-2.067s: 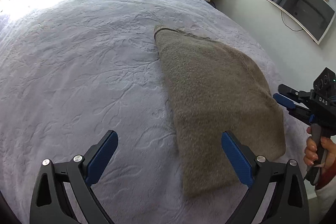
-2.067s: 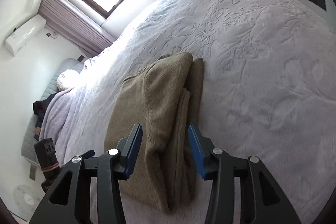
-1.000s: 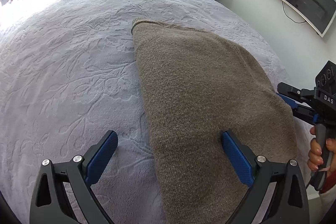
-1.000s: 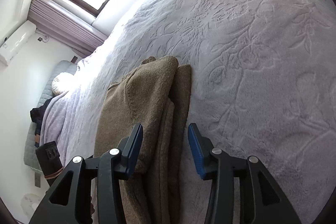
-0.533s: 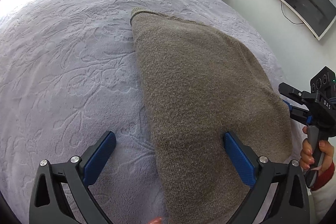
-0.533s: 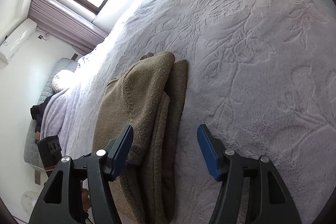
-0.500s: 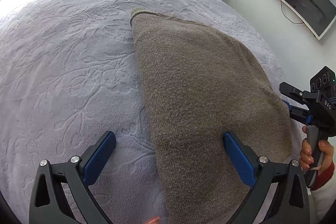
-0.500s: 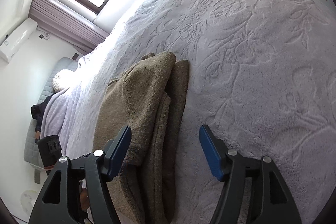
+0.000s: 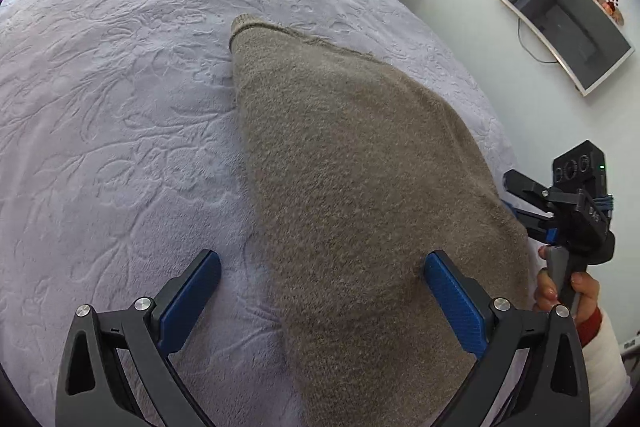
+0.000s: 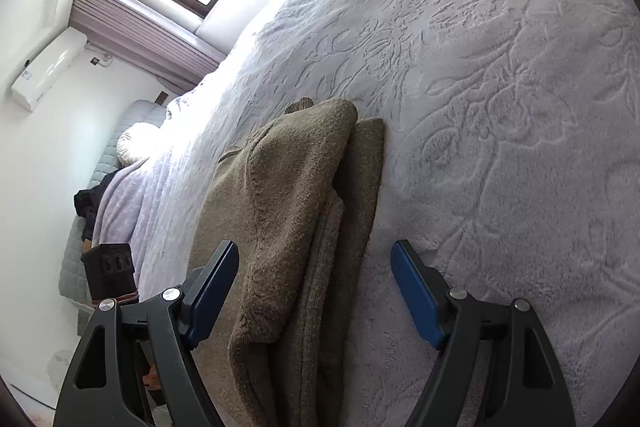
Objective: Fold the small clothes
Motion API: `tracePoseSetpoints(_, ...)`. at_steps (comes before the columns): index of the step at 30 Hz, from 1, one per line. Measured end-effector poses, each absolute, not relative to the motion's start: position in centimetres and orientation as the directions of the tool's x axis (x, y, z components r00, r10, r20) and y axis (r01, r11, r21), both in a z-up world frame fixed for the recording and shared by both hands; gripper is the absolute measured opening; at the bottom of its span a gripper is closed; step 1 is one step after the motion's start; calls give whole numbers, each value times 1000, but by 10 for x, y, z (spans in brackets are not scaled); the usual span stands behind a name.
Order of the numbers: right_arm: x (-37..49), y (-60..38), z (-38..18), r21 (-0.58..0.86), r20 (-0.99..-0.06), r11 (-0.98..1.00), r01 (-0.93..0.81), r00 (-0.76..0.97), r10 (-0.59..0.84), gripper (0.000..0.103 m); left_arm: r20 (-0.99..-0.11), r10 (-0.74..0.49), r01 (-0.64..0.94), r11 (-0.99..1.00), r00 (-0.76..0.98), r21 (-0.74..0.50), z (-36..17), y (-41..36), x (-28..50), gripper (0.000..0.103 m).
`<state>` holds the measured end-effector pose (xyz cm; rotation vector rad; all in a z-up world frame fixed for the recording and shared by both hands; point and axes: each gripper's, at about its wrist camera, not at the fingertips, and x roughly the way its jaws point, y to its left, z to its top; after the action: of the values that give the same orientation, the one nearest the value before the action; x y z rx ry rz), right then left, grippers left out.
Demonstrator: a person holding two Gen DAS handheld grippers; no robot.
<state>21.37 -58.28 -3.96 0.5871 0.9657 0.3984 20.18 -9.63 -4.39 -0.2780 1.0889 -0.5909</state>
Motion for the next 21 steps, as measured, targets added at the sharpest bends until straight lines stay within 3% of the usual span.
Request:
tracePoseSetpoints(10, 268, -570, -57, 697, -642, 712, -84, 367, 673, 81, -736, -629, 394, 761, 252, -515, -51, -133, 221, 102)
tracePoseSetpoints(15, 283, -547, -66, 669, -678, 738, -94, 331, 657, 81, -742, -624, 388, 764, 245, -515, -54, -138, 224, 102)
tracePoseSetpoints(16, 283, -544, -67, 655, -692, 751, -83, 332, 641, 79, -740, -626, 387, 763, 244, -518, -54, -138, 225, 102)
tracePoseSetpoints(17, 282, -542, -66, 649, -698, 757, -75, 335, 632, 68, -738, -628, 386, 762, 247, -520, -53, -138, 225, 102)
tracePoseSetpoints(19, 273, -540, -61, 670, -676, 739, -69, 353, 646, 52, -726, -634, 386, 760, 265, -523, -49, -133, 219, 85)
tracePoseSetpoints(20, 268, -539, -57, 690, -655, 721, -67, 366, 661, 44, -720, -637, 388, 759, 276, -523, -46, -130, 216, 81)
tracePoseSetpoints(21, 264, -538, -53, 699, -642, 712, -65, 380, 665, 42, -713, -642, 392, 755, 281, -526, -43, -126, 214, 73)
